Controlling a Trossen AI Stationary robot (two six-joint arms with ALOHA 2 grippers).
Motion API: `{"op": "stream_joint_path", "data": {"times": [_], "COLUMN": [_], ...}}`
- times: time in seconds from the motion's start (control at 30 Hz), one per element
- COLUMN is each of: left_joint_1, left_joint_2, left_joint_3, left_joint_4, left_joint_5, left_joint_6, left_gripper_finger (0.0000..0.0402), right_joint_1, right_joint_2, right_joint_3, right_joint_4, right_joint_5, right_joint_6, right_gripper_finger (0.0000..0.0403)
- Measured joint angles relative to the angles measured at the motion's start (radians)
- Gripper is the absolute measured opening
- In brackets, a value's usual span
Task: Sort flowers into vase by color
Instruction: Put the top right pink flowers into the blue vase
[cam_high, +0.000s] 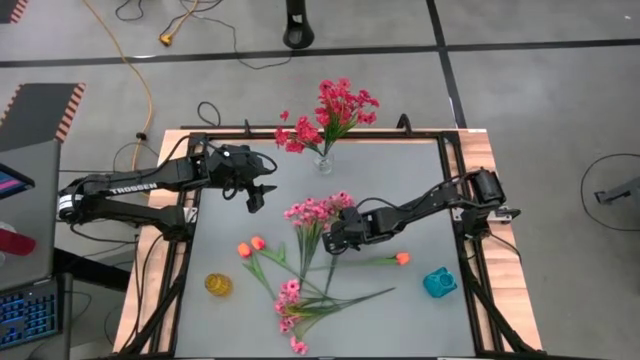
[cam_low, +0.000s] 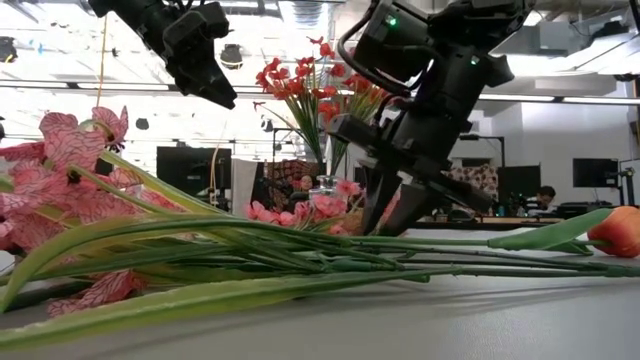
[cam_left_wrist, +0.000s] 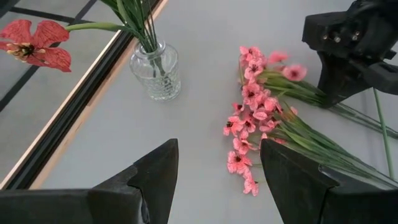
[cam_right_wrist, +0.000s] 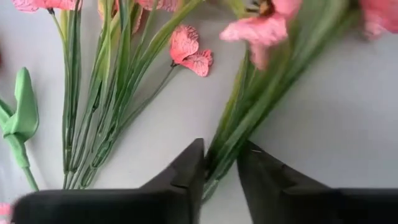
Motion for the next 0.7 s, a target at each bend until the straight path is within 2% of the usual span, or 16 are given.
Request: {"op": "stream_joint_path", "data": {"times": [0.2,0.5,0.7], "left_joint_1": [0.0,0.0,0.0], "left_joint_2": [0.0,0.0,0.0], "left_joint_3": [0.0,0.0,0.0], "left_joint_4": [0.0,-0.005,-0.008], "left_joint_5": [0.0,0.0,-0.028], "left_joint_6": [0.002,0.018,0.013], "left_gripper_finger": [0.0215,0.0215,0.0215], "right_joint_1": [-0.005,-0.017,-0.024], "right_joint_2": [0.001,-0.017,-0.12], "right_joint_3": [0.0,-0.001,-0.001], "right_joint_4": [0.016,0.039,-0.017], "right_joint_5": [0.041,0.051,0.078], "right_joint_6": [0.0,-0.018,-0.097], "right_gripper_finger": [0.0033,0.0039,0.004]}}
